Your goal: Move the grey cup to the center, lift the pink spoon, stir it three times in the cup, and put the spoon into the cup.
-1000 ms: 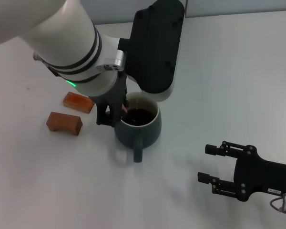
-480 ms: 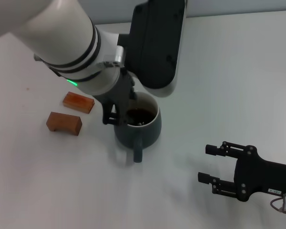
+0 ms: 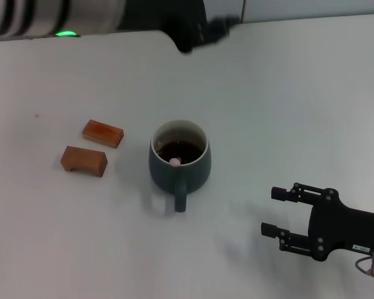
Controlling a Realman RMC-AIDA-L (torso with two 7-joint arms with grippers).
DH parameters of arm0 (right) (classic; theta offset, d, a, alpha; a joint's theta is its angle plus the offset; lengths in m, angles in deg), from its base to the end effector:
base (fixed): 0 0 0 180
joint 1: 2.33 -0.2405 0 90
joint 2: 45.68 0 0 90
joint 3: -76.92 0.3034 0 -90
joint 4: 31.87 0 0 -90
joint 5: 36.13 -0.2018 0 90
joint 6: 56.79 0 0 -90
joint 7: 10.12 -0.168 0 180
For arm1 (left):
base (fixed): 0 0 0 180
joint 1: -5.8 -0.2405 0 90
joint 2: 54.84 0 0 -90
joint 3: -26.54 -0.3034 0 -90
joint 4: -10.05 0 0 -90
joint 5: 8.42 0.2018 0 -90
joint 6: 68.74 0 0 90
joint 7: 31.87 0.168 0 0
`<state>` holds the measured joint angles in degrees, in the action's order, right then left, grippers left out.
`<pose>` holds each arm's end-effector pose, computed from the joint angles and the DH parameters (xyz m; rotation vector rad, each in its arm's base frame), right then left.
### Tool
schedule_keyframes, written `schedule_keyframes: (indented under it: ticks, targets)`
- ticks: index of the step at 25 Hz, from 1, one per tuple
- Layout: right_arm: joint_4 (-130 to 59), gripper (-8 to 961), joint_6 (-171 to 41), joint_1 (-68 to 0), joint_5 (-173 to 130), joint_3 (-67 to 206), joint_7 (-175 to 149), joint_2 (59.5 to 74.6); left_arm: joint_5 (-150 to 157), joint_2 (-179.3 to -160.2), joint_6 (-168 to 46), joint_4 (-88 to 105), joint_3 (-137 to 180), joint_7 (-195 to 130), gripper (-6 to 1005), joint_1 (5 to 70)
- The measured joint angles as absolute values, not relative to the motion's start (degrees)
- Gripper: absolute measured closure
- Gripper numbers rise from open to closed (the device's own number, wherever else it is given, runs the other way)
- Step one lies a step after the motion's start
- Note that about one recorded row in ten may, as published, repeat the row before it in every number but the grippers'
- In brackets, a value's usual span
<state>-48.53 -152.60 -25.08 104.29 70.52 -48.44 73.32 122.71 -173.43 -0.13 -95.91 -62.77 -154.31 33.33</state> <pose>0.3428 0.2500 -0.0819 -2.6609 0.3677 0.7992 -0.0778 0.3592 -0.0179 -2.5727 0.2366 -0.1552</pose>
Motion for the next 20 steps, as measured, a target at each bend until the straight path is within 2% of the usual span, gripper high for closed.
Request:
schedule_keyframes:
  ticks: [5,9,14,20]
  targets:
    - [-48.6,259,-152.58,-25.0,104.09,70.84,-48.44,73.32,101.94,-173.4,-17.79,-90.67,-61.19,-144.87,539,21.44]
    - [-48.66,259,-152.58,-24.83,104.01,71.48,-48.44,73.3,80.79,-173.41,-23.39,-82.14,-60.88,-132.97,539,15.76]
    - [-48.73,259,-152.58,-24.8,103.98,71.74,-48.44,73.24,56.99,-173.41,-19.88,-65.46,-58.64,-120.65,536,14.51]
    - [-48.92,259,-152.59,-24.66,103.86,71.8,-48.44,73.23,36.44,-173.41,-2.74,-36.98,-53.3,-105.42,531,18.65]
